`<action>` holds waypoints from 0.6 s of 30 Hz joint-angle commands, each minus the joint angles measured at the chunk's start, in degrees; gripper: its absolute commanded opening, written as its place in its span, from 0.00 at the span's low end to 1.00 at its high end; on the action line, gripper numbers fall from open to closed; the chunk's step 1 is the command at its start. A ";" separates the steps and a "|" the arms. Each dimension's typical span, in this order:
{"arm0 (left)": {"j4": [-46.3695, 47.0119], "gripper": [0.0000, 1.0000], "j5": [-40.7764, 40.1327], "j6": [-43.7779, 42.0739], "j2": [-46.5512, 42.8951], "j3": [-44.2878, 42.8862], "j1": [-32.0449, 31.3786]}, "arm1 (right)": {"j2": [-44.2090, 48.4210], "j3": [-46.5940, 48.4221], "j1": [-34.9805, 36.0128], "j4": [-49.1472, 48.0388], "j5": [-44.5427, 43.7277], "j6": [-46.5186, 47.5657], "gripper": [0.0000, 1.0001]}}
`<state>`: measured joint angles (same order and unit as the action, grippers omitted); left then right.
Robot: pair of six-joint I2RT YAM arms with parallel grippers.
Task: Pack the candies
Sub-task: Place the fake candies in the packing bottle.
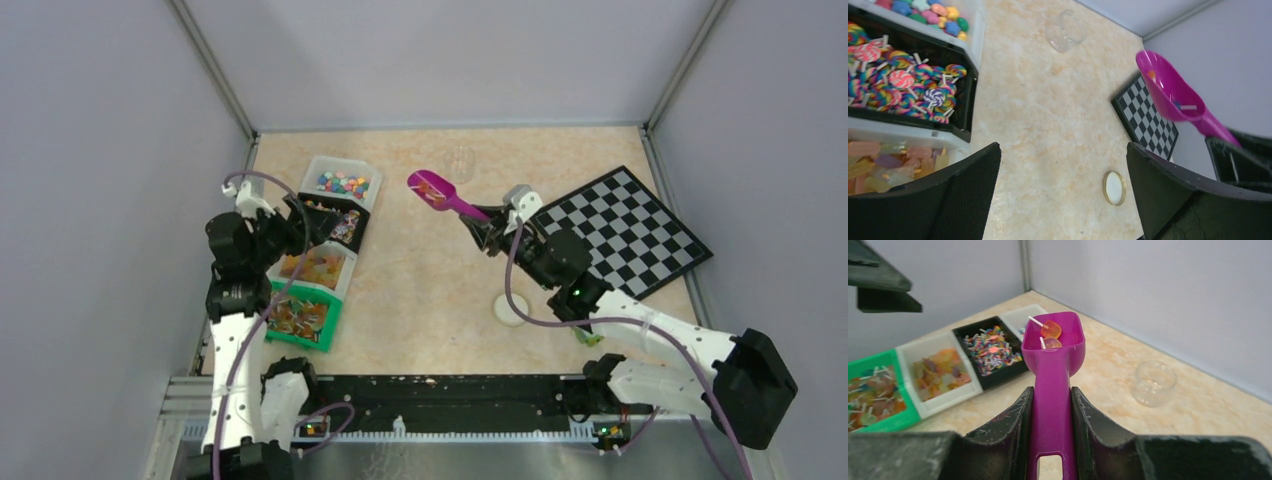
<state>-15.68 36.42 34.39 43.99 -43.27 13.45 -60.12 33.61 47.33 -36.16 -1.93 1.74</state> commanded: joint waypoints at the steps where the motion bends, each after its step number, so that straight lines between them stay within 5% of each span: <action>1: 6.20 0.99 2.81 -7.48 1.78 0.23 -4.00 | -0.08 5.66 -5.22 4.55 0.93 2.34 0.00; 8: 2.56 0.99 3.93 -17.90 1.49 4.67 -5.58 | -5.77 9.21 -12.91 3.72 4.00 2.69 0.00; 18: 0.20 0.99 -1.11 -18.39 -6.00 6.26 -8.69 | -16.08 16.41 -20.53 5.35 7.51 2.04 0.00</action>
<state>-15.31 37.93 18.20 40.93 -36.42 5.96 -73.80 44.31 28.64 -29.45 2.94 3.90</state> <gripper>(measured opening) 0.987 0.273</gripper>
